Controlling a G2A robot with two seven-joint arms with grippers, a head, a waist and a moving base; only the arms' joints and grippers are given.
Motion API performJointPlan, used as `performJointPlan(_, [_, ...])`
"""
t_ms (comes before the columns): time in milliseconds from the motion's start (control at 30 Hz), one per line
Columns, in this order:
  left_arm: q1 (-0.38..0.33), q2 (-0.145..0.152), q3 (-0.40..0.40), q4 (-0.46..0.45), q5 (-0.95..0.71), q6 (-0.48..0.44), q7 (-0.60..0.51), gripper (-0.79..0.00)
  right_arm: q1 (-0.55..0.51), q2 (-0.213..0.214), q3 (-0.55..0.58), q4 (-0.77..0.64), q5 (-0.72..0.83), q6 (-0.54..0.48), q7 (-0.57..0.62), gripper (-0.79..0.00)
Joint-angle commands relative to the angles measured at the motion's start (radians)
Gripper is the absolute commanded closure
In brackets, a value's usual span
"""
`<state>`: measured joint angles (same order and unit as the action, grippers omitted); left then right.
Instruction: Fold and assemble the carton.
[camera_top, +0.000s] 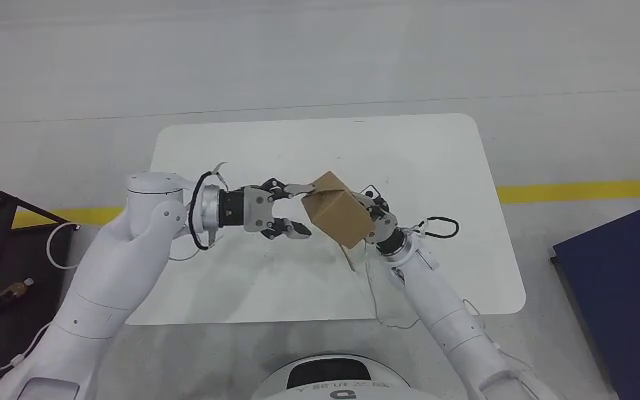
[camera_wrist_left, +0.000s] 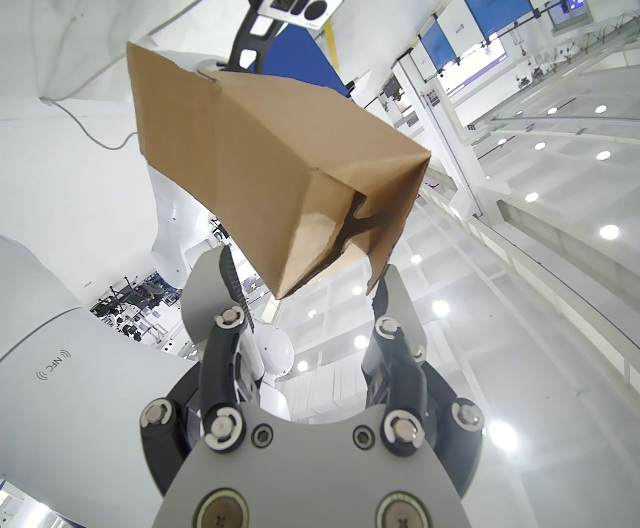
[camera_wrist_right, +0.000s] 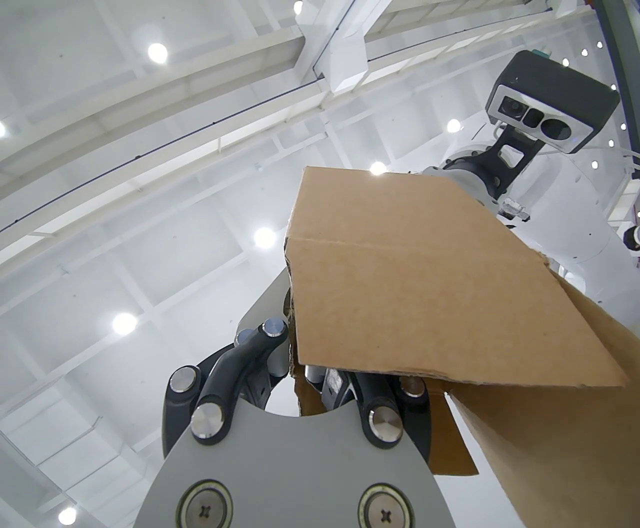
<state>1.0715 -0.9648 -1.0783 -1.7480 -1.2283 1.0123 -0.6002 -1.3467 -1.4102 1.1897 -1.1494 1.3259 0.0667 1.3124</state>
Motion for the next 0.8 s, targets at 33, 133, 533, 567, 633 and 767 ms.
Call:
performJointPlan(33, [-0.004, 0.007, 0.023, 0.008, -0.016, 0.000, 0.008, -0.520, -0.001, 0.000, 0.000, -0.002, -0.001, 0.002, 0.000, 0.000])
performJointPlan(133, [-0.010, 0.014, 0.045, 0.017, -0.029, 0.000, 0.015, -0.511, -0.003, 0.000, 0.001, -0.005, 0.000, 0.004, 0.000, 0.000])
performJointPlan(533, [-0.048, 0.028, 0.094, 0.028, -0.076, 0.000, 0.040, -0.526, -0.008, -0.001, -0.002, -0.012, 0.007, 0.019, 0.006, 0.000])
performJointPlan(567, [-0.052, 0.028, 0.099, 0.030, -0.079, 0.000, 0.042, -0.523, -0.009, -0.002, -0.004, -0.011, 0.014, 0.027, 0.008, 0.000])
performJointPlan(633, [-0.060, 0.027, 0.112, 0.033, -0.083, 0.000, 0.041, -0.520, -0.008, -0.003, -0.006, -0.005, 0.027, 0.043, 0.011, 0.000])
performJointPlan(767, [-0.078, 0.023, 0.129, 0.038, -0.091, 0.000, 0.035, -0.526, -0.004, -0.005, -0.012, 0.010, 0.031, 0.044, 0.013, 0.000])
